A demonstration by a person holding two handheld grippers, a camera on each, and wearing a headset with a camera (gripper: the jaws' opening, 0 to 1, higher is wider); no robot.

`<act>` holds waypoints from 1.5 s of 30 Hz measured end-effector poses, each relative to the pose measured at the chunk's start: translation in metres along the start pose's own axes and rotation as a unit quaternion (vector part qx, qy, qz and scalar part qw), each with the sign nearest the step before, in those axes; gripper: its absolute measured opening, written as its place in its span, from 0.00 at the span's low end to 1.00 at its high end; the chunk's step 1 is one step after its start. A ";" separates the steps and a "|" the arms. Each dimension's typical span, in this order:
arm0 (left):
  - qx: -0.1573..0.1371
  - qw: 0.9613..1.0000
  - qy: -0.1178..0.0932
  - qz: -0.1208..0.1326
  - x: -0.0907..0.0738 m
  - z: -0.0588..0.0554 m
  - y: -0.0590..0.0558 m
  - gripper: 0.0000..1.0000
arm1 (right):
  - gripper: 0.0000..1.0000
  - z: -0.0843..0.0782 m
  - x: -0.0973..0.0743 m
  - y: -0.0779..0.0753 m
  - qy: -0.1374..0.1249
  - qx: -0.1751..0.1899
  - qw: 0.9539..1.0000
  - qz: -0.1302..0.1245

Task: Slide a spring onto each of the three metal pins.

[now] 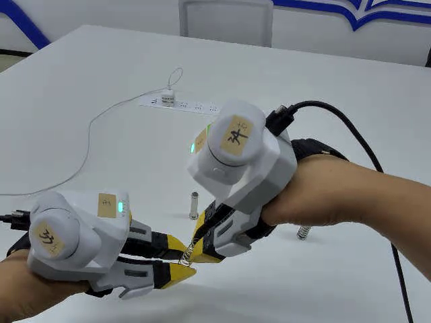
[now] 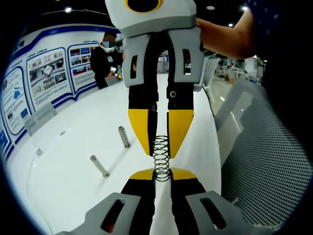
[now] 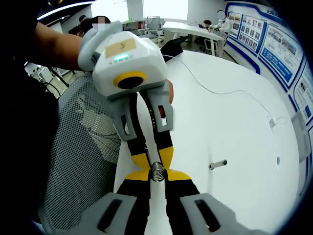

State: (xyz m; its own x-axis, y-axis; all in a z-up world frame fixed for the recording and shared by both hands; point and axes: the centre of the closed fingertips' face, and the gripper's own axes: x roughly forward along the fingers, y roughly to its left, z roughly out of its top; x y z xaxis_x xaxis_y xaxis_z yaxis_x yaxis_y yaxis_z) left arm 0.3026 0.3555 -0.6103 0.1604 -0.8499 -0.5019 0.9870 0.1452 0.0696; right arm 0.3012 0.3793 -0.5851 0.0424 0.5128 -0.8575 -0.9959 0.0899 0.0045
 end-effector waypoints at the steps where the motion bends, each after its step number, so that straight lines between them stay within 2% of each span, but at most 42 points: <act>1: 0.000 1.000 0.000 0.000 0.000 0.000 0.000 0.11 | 0.12 0.001 0.000 0.000 0.000 -0.001 1.000 0.000; 17: -0.006 1.000 -0.003 0.000 0.003 -0.001 0.001 0.12 | 0.12 0.009 0.003 -0.002 -0.004 -0.004 1.000 0.002; 26: -0.022 1.000 -0.011 0.007 -0.002 0.002 0.005 0.18 | 0.12 0.009 -0.002 -0.011 -0.002 -0.003 1.000 -0.006; 39: -0.051 0.998 -0.020 0.038 -0.014 -0.004 0.015 0.31 | 0.12 0.002 -0.012 -0.028 0.004 0.008 1.000 -0.023; 45: -0.070 0.996 -0.025 0.059 -0.021 -0.008 0.021 0.38 | 0.12 0.002 -0.018 -0.038 0.000 0.014 0.999 -0.033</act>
State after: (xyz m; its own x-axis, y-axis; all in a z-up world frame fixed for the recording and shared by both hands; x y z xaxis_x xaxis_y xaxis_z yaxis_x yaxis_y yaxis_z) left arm 0.3200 0.3809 -0.6054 0.2786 -0.8465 -0.4537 0.9503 0.3112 0.0029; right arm 0.3381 0.3682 -0.5685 0.1076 0.5044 -0.8567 -0.9884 0.1472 -0.0375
